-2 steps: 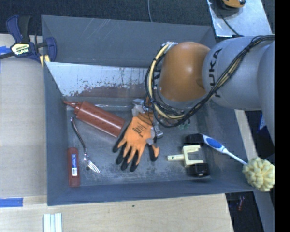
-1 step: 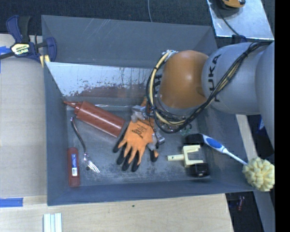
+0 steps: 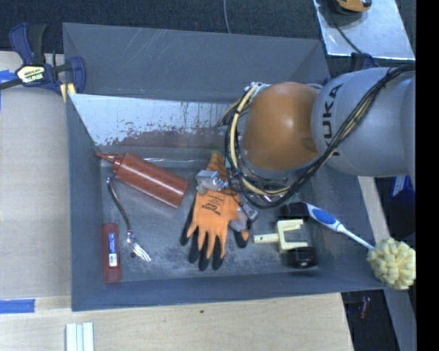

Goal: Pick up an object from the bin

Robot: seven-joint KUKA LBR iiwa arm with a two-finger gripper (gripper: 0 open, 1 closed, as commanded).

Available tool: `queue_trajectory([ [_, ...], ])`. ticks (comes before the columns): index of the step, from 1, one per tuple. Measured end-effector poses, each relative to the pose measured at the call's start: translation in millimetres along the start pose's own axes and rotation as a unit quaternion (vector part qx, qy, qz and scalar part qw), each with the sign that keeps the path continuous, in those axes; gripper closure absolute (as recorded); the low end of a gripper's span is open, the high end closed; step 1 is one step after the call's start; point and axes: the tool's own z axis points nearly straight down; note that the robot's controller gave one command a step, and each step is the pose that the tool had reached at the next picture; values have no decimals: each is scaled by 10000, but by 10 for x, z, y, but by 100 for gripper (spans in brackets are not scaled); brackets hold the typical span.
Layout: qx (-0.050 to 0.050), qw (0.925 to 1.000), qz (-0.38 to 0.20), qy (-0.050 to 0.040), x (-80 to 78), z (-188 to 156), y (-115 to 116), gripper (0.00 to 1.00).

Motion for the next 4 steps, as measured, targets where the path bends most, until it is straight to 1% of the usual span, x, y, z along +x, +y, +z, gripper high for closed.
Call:
queue_trajectory([
  [1, 4, 9997, 258, -14, -18, -4, -21, 0],
  [2, 14, 9985, -553, -28, 3, -14, -5, 100],
  [3, 13, 9985, -550, -28, 3, -14, -5, 100],
  [4, 16, 9985, -540, -36, 4, -107, -4, 100],
])
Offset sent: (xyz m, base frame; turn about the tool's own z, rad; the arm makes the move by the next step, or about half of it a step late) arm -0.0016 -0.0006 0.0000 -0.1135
